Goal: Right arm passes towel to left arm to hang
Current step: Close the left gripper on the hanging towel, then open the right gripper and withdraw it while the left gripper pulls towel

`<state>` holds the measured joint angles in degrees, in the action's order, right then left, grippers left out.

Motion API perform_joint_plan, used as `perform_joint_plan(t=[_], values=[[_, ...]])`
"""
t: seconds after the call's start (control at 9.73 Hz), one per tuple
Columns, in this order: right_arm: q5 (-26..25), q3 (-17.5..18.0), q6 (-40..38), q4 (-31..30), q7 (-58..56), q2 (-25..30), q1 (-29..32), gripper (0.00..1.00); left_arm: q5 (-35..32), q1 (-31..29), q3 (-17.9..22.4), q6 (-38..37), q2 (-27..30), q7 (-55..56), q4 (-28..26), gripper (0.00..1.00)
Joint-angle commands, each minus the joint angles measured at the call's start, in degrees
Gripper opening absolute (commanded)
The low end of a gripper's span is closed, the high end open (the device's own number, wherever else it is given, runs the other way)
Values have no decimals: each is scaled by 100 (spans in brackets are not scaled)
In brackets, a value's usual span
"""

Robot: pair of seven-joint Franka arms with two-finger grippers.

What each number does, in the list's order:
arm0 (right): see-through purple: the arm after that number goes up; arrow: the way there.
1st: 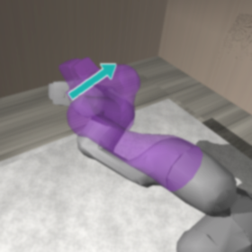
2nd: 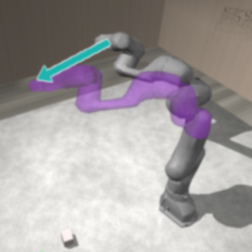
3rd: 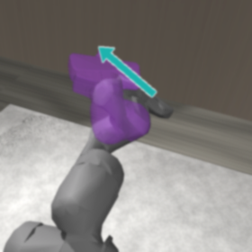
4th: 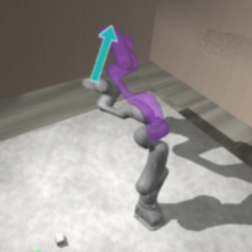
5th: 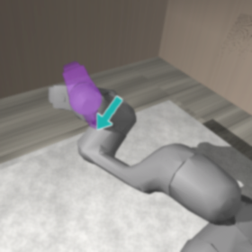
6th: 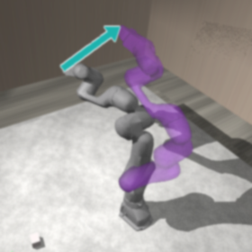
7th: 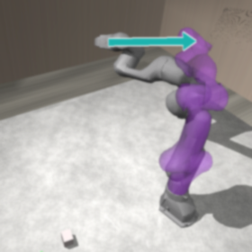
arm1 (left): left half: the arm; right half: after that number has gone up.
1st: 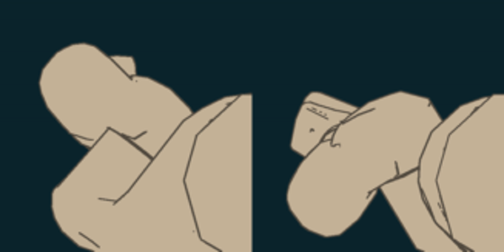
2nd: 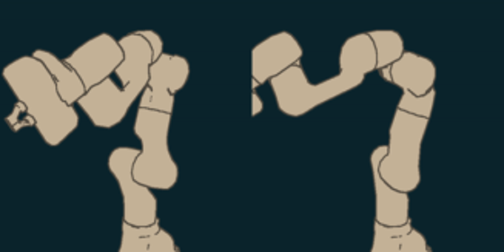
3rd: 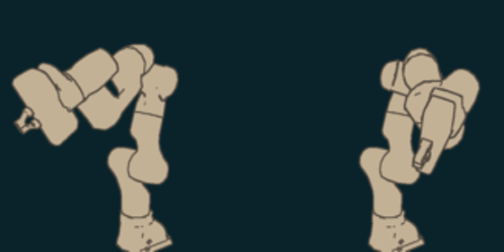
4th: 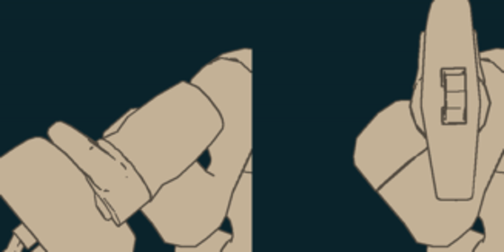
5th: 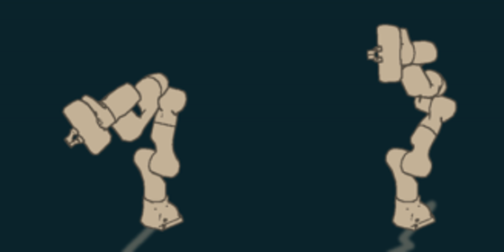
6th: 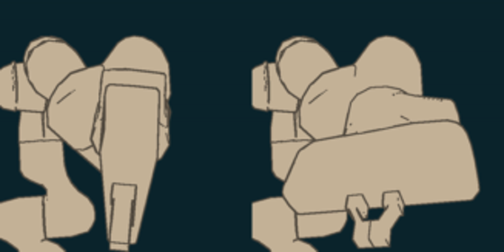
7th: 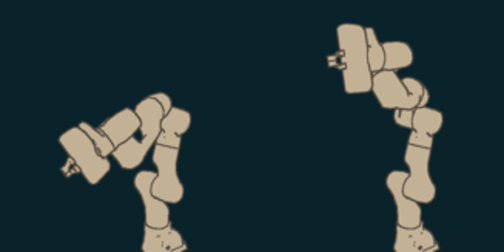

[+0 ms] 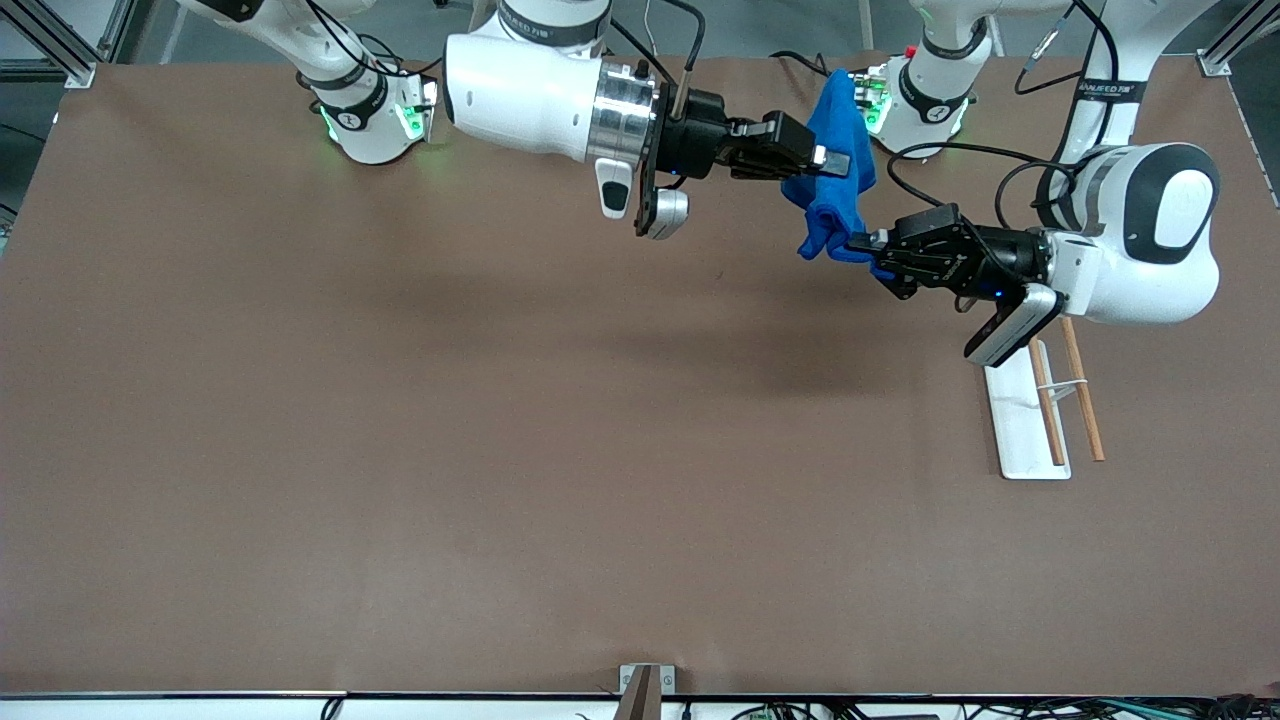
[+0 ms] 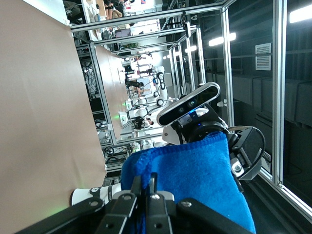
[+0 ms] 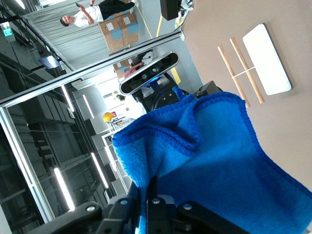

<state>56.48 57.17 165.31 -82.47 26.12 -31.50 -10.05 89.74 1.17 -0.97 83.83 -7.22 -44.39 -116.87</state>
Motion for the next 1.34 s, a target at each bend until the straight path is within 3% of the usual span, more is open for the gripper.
perform_joint_plan(t=[0.0,0.21,0.41,0.62,0.82,1.03,1.23], values=[[39,31,-50,-101,269,12,177,100,-325,-11,44,10,-78,-114,15,0],[-232,-143,-1205,-295,270,178,756,100,-658,-20,70,19,-87,-88,155,0],[-1013,-1045,-2000,-566,305,538,777,100,-1228,-11,254,36,-305,0,566,0],[-1978,-1828,-2020,-1286,305,995,786,100,-1947,-3,552,45,-430,543,953,0],[-3461,-2523,-2177,-1691,305,1154,786,100,-2635,32,991,89,-525,755,1401,0],[-4667,-3296,-2869,-1728,340,1260,794,100,-3878,7,1072,194,-780,1106,1989,0],[-4989,-3982,-3292,-1728,341,1347,794,100,-5172,15,1177,195,-921,1309,2369,0]])
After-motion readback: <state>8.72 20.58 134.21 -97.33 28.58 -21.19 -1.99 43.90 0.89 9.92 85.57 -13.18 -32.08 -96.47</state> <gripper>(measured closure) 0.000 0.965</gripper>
